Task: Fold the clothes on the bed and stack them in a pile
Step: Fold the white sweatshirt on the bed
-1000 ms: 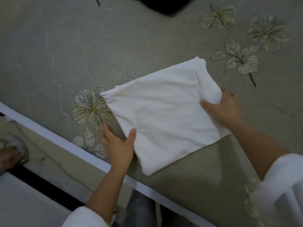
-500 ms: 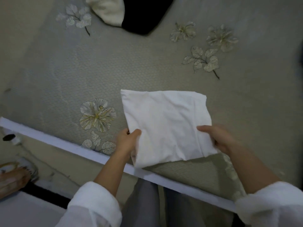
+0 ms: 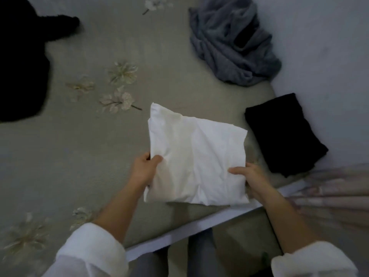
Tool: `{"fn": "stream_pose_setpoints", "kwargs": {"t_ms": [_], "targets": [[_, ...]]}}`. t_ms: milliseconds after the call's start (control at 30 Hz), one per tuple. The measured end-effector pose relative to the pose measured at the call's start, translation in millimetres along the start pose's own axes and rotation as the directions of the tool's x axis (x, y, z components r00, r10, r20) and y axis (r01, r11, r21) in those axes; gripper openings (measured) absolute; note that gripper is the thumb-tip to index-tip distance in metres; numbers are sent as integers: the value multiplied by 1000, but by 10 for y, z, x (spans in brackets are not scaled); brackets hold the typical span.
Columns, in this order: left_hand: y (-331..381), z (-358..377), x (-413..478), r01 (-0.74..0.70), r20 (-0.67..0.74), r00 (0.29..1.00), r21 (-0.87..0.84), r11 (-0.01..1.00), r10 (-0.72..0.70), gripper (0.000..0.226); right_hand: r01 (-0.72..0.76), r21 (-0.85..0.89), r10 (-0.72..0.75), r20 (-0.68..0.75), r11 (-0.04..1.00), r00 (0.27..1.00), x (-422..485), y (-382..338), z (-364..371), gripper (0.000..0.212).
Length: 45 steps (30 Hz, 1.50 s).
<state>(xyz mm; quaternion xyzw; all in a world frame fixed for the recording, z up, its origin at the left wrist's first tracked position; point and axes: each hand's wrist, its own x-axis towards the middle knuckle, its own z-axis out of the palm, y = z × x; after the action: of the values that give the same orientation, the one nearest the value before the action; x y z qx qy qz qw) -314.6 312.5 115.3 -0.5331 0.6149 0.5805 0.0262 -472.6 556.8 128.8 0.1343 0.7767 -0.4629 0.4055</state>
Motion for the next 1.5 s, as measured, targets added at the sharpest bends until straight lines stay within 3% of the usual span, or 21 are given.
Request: {"fn": "stream_pose_setpoints", "kwargs": {"t_ms": [200, 400, 567, 700, 733, 800, 833, 900, 967, 1000, 1067, 1167, 1233, 1333, 1500], "targets": [[792, 1180, 55, -177, 185, 971, 144, 974, 149, 9, -60, 268, 82, -71, 961, 994, 147, 216, -1041, 38], [1623, 2353, 243, -389, 355, 895, 327, 861, 270, 23, -67, 593, 184, -138, 803, 973, 395, 327, -1785, 39], [2206, 3183, 544, -467, 369, 871, 423, 777, 323, 23, -28, 749, 230, -168, 662, 959, 752, 380, -2062, 36], [2337, 3677, 840, -481, 271, 876, 423, 768, 400, 26, 6, 791, 329, -261, 612, 908, 1032, 399, -2137, 37], [2304, 3765, 897, -481, 252, 877, 458, 748, 410, 33, 7, 759, 391, -343, 651, 854, 1086, 415, -2132, 34], [2167, 3908, 970, -534, 313, 845, 546, 646, 434, 48, -19, 549, 414, -607, 835, 678, 1173, 414, -2106, 29], [2073, 3978, 989, -602, 389, 797, 574, 555, 462, 55, -32, 402, 337, -720, 915, 607, 1197, 382, -2083, 29], [1913, 4126, 1009, -753, 564, 646, 582, 307, 514, 59, -11, 110, 96, -818, 994, 567, 1250, 280, -2039, 43], [1839, 4304, 1060, -832, 692, 510, 547, 90, 512, 57, 90, -183, -200, -786, 979, 585, 1354, 142, -2052, 51], [1843, 4404, 1094, -844, 722, 475, 536, 27, 503, 57, 113, -320, -321, -732, 941, 600, 1443, 65, -2086, 53], [1912, 4599, 1177, -839, 740, 470, 545, -18, 481, 58, 84, -513, -436, -618, 854, 654, 1668, -34, -2201, 57], [2019, 4840, 1322, -817, 762, 488, 570, -83, 425, 62, -56, -659, -411, -530, 750, 742, 1946, 71, -2359, 60], [2009, 4931, 1377, -810, 789, 483, 567, -148, 379, 63, -115, -650, -334, -524, 751, 783, 2002, 243, -2320, 59], [1885, 5013, 1429, -799, 803, 463, 561, -216, 375, 63, -137, -630, -319, -553, 764, 770, 2055, 441, -2198, 59], [1862, 5108, 1513, -791, 800, 507, 580, -195, 320, 63, -204, -681, -269, -521, 703, 810, 2225, 487, -2221, 65]]}}
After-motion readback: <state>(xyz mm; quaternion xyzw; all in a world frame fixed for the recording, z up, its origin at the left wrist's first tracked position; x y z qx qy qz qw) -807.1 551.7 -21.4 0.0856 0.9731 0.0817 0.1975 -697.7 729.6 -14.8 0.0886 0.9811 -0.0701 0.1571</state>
